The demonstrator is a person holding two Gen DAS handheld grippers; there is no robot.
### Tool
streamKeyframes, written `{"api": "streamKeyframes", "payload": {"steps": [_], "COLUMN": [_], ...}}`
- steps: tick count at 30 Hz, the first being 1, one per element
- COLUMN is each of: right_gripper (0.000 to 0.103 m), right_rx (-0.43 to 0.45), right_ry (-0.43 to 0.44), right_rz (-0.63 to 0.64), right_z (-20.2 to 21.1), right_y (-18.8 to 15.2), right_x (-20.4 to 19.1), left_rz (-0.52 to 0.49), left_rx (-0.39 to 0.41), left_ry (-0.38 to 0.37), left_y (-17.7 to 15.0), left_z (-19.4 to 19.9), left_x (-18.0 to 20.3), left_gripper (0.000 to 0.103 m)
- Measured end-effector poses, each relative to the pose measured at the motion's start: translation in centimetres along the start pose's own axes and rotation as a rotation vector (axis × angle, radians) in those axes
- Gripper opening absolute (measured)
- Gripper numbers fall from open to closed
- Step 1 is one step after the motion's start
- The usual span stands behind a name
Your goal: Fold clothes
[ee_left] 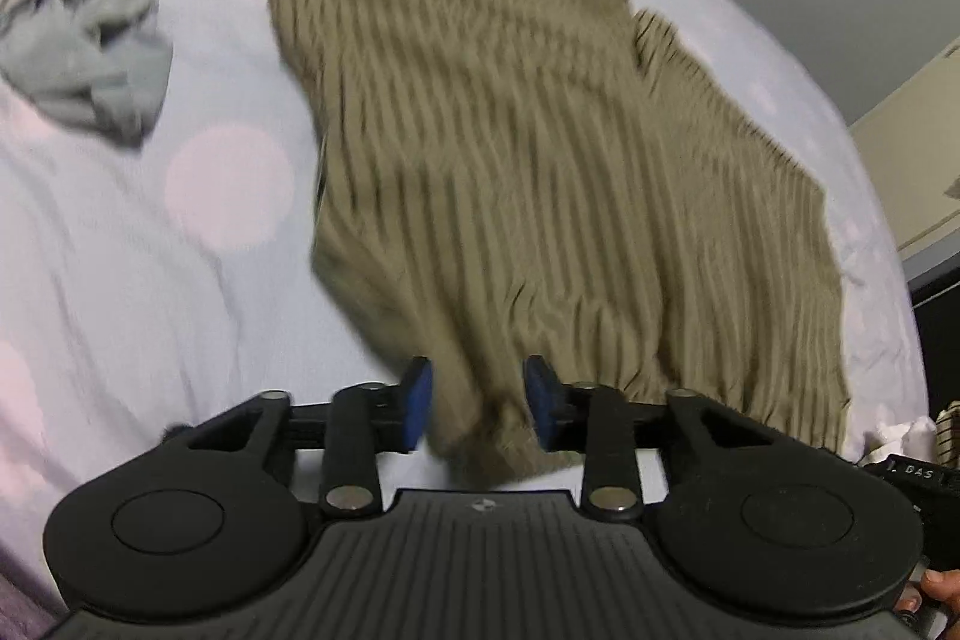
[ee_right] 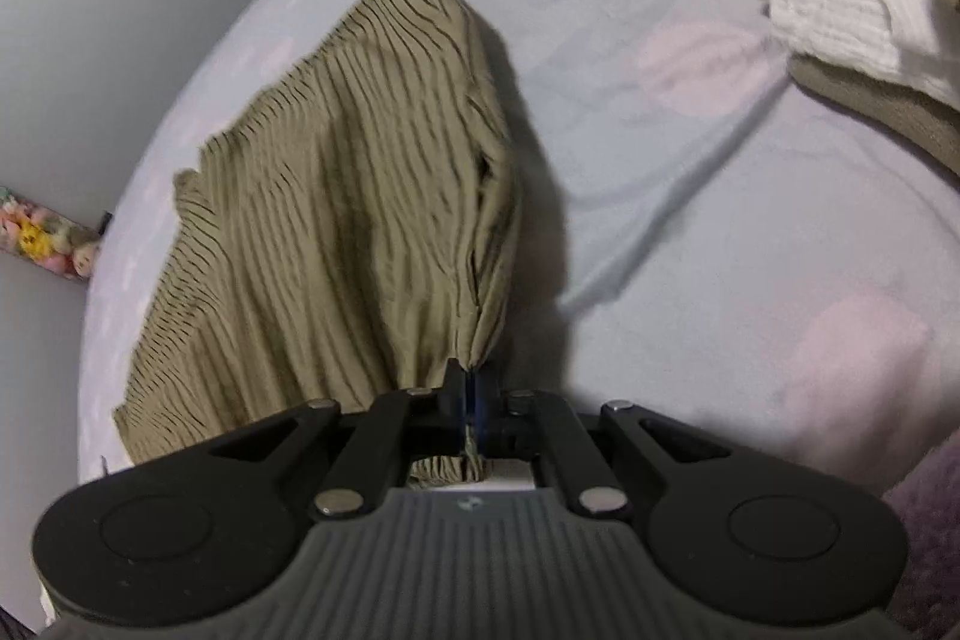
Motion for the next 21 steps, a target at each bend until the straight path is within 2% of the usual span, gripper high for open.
{"api": "streamKeyframes", "payload": {"steps": [5,9,12,17,21], "right_gripper": [0.004,0.004,0.004,0.004,0.004], "right_rx": [0.046,0.073,0.084,0.059,-0.001], "right_ry": [0.062,0.068,0.104,0.216,0.318], "right_rz": [0.049,0.180,0.300,0.506,0.617], "right_z": [0.2,0.4,0.4,0.1,-0.3], "right_y": [0.3,-0.4,-0.9,-3.1,-5.9], "right_x": [-2.9,-6.0,-8.8,-14.5,-18.6], "left_rz": [0.011,0.024,0.039,0.091,0.112], "left_rx": [0.046,0.059,0.056,0.025,0.023], "left_ry": [-0.036,-0.062,-0.078,-0.099,-0.133], "left_y": [1.2,1.8,2.0,2.3,2.7], "left_z": [1.0,0.8,0.7,-0.1,-0.4], "left_x": [-0.6,-1.5,-2.4,-3.9,-4.9], "left_gripper": [0.042,0.049,0.050,0.047,0.046]}}
Point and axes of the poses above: each gripper's, at about its wrist camera, not at the fingertips, and z roughly against the way its jaws point, x to its right, y to its top, the point moved 2 cm from there along -z, roughly the way its jaws point, and after that the axes turned 9 degrees about x, right-handed, at the moved point
